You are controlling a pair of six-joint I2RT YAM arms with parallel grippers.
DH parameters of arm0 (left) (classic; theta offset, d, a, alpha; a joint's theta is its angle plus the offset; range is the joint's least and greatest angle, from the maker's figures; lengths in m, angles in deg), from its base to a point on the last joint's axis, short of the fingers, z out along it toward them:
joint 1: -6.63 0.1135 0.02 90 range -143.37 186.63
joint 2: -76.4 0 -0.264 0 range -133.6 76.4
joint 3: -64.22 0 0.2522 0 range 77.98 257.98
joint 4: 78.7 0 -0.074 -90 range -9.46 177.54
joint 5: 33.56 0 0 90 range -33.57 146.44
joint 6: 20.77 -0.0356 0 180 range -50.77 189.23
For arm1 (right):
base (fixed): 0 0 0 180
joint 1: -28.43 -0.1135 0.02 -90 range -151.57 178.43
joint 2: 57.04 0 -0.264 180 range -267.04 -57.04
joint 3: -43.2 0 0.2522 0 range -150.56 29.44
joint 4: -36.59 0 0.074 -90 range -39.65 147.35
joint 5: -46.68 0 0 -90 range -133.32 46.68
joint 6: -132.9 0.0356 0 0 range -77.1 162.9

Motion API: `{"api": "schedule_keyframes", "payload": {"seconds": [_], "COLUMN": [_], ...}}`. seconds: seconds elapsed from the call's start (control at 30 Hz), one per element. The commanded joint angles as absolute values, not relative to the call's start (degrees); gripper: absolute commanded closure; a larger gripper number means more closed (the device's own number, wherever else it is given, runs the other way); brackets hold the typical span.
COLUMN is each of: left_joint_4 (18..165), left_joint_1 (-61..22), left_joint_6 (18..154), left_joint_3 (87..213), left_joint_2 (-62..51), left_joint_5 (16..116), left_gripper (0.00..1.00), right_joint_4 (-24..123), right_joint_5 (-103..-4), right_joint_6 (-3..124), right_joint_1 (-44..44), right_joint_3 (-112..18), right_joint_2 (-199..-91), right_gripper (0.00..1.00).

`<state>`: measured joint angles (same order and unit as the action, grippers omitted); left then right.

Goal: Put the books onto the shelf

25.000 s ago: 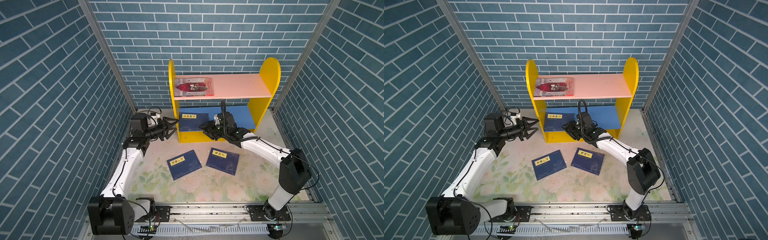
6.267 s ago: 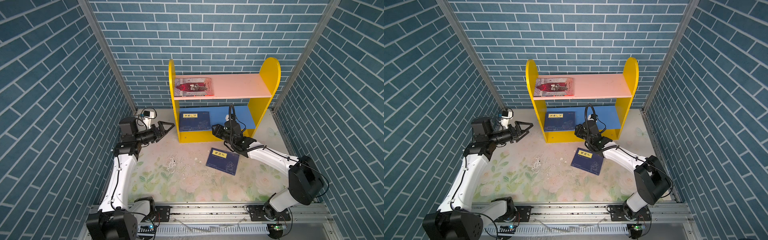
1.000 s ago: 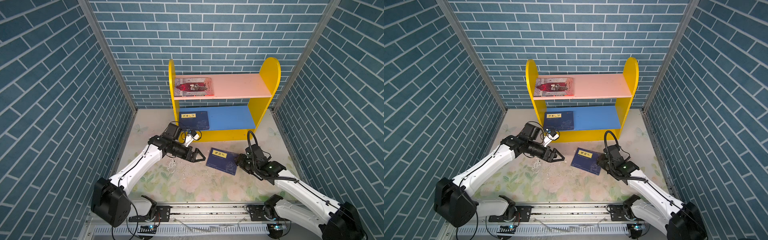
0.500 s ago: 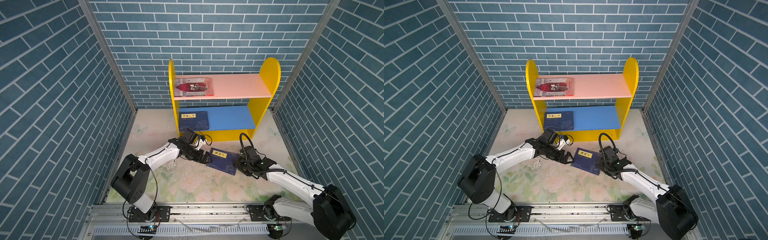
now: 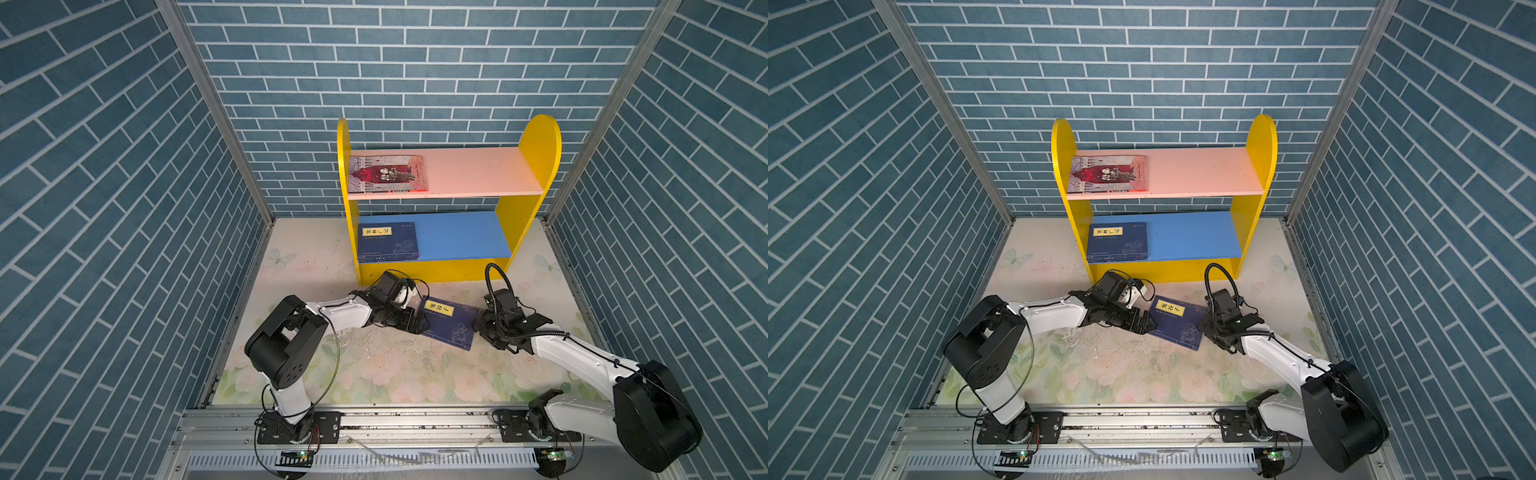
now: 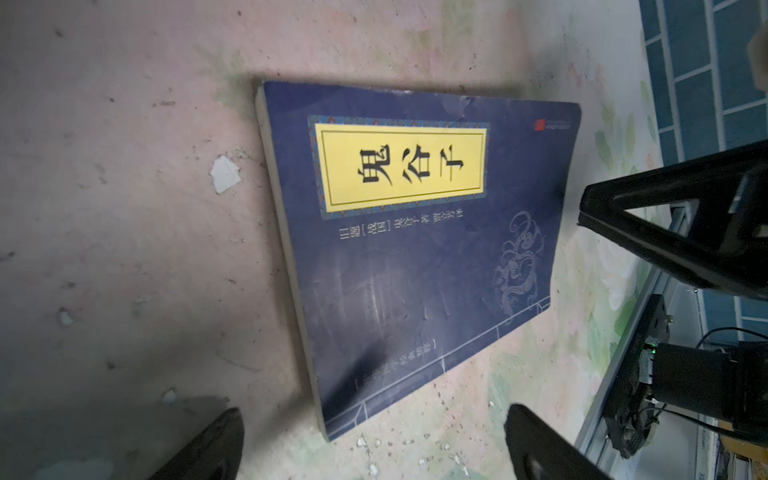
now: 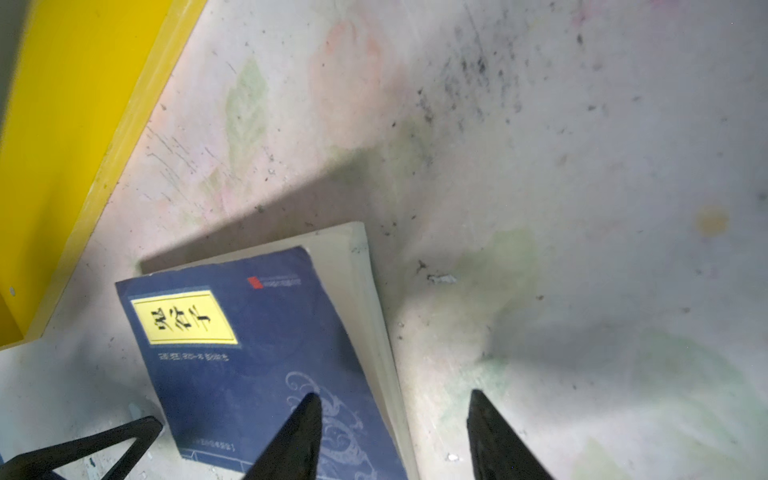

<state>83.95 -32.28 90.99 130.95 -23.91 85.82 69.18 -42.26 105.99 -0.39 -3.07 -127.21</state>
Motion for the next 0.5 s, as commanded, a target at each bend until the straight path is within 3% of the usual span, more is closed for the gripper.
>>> {"api": "schedule_keyframes", "payload": {"seconds": [0.0,0.47], "left_joint_4": [86.8,92.2], "left_joint_1": [-32.7,-32.8], "left_joint_6": [91.9,98.2], "left_joint_3": [131.9,130.5], "left_joint_2": [-25.6,-27.4], "left_joint_5": [86.8,95.3], "left_gripper": [0.0,0.0], "right_joint_4": [69.3,65.8], "right_joint_5": [-43.0,-51.2], "right_joint_6": [103.4,97.0], "right_joint_1": [0.3,5.3], "right_joint_3": [-4.2,-7.8], "right_joint_2": [-128.8,-138.1], "right_gripper": [0.43,0.43]}}
